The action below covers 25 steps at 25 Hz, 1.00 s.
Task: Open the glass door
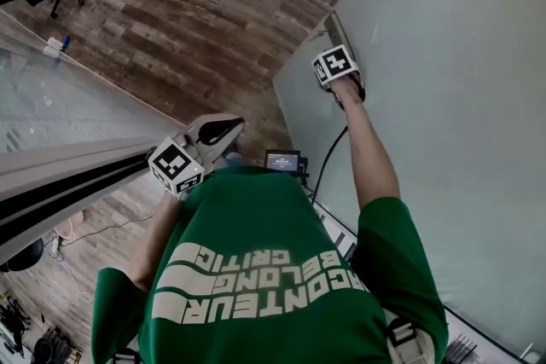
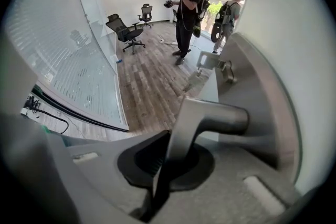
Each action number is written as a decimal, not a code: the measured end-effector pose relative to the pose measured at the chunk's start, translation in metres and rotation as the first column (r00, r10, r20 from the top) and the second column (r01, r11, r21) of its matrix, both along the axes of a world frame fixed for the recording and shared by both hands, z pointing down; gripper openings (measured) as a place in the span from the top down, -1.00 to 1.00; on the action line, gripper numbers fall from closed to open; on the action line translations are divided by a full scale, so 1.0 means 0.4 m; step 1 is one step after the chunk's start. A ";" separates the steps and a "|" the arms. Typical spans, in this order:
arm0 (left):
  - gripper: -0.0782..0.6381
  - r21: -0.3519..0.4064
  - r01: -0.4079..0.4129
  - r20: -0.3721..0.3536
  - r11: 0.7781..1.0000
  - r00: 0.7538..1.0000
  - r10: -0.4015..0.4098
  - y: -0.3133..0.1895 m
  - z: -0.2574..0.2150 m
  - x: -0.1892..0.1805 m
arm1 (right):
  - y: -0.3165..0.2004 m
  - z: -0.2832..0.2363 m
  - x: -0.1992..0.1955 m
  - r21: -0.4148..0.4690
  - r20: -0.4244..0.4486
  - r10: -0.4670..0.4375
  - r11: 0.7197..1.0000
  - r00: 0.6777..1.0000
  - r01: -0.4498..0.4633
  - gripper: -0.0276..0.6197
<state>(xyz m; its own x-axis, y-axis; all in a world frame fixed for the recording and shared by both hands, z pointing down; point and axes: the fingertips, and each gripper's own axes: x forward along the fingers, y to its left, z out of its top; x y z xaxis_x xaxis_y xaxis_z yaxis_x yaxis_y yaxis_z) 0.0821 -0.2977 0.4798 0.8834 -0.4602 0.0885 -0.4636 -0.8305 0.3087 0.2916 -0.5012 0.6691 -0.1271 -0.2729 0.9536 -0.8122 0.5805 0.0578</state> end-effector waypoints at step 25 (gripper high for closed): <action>0.76 -0.020 0.000 0.031 1.000 1.000 0.001 -0.140 0.033 0.094 | -0.151 0.048 0.434 0.033 -0.031 0.242 0.970 0.970 -0.241 0.94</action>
